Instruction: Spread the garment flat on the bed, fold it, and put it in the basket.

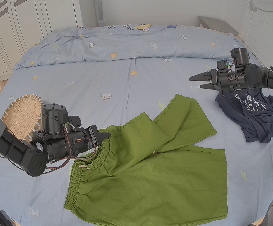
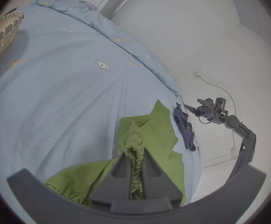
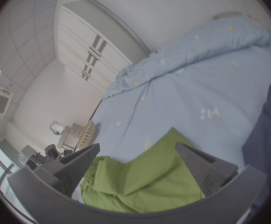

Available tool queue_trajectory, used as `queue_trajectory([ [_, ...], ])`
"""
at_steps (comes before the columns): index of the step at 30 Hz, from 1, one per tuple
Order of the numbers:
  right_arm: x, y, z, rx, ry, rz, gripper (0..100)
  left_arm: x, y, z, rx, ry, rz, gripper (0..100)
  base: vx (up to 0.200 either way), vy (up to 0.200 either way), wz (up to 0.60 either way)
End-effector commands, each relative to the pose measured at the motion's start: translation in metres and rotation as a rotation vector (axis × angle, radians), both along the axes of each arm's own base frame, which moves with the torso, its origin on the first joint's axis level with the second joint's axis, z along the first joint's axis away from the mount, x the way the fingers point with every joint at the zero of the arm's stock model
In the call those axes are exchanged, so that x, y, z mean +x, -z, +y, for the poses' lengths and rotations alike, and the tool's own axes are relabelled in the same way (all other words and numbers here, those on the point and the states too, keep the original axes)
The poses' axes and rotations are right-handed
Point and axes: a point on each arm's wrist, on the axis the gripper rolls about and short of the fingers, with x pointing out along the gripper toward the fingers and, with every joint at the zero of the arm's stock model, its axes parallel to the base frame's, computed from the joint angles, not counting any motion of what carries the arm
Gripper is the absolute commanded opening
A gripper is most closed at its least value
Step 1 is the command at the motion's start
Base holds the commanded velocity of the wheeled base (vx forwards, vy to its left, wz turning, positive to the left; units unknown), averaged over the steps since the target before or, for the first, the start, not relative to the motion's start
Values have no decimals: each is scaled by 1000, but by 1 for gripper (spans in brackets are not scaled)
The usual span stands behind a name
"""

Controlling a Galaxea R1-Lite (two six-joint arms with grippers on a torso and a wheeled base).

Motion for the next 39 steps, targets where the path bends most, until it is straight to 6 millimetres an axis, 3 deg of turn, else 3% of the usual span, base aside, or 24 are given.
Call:
queue_trajectory([
  [1, 8, 33, 2, -35, -14, 138, 100, 0, 1, 0, 0, -1, 6, 0, 0, 0, 0],
  [5, 15, 55, 8, -91, 20, 170, 100, 0, 2, 0, 1, -1, 8, 0, 0, 0, 0],
  [10, 17, 59, 14, -115, 30, 164, 100, -1, 1, 0, -1, -2, 7, 0, 0, 0, 0],
  [19, 19, 52, 15, -99, 30, 116, 100, -3, 2, 0, 3, 1, 10, 0, 0, 0, 0],
  [25, 24, 40, 16, -73, 40, 7, 100, -4, 4, 1, -1, -1, 3, 0, 0, 0, 0],
  [26, 27, 23, 13, -53, 55, -100, 100, -3, 4, 1, -10, -1, -21, 0, 0, 0, 0],
  [29, 32, 24, 10, -39, 73, -130, 100, -4, 5, 1, -16, 1, -31, 0, 0, 0, 0],
  [39, 48, 68, 8, -43, 91, -38, 100, -4, 4, 1, -18, 1, -37, 0, 0, 0, 0],
])
